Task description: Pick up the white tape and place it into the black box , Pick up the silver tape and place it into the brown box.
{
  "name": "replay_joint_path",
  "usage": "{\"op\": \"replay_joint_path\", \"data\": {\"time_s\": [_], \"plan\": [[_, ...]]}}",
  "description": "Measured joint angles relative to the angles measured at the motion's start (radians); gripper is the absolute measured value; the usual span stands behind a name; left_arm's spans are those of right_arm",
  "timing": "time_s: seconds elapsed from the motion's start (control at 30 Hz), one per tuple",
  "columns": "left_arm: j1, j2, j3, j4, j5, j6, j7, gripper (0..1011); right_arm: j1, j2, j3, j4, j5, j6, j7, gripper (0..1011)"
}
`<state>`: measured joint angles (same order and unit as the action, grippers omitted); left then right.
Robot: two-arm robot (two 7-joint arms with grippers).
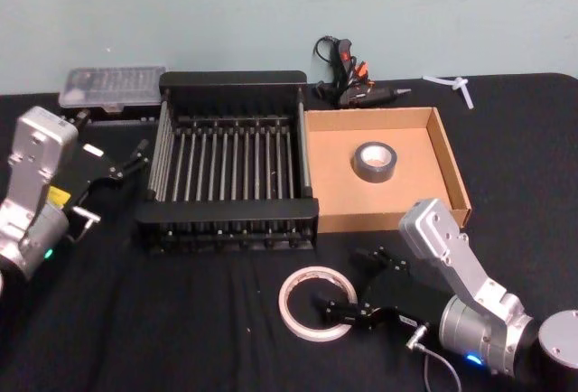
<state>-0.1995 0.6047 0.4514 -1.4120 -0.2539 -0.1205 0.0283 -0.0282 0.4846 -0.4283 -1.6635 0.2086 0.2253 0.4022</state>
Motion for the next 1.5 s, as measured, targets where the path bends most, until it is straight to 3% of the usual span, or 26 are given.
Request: {"op": "replay_joint_path", "data": {"time_s": [1.5], "plan": [[0.000, 0.000, 0.000, 0.000, 0.000, 0.000, 0.000, 1001, 0.015, -0.023, -0.004, 0.031, -0.020, 0.014, 0.006, 1002]]}}
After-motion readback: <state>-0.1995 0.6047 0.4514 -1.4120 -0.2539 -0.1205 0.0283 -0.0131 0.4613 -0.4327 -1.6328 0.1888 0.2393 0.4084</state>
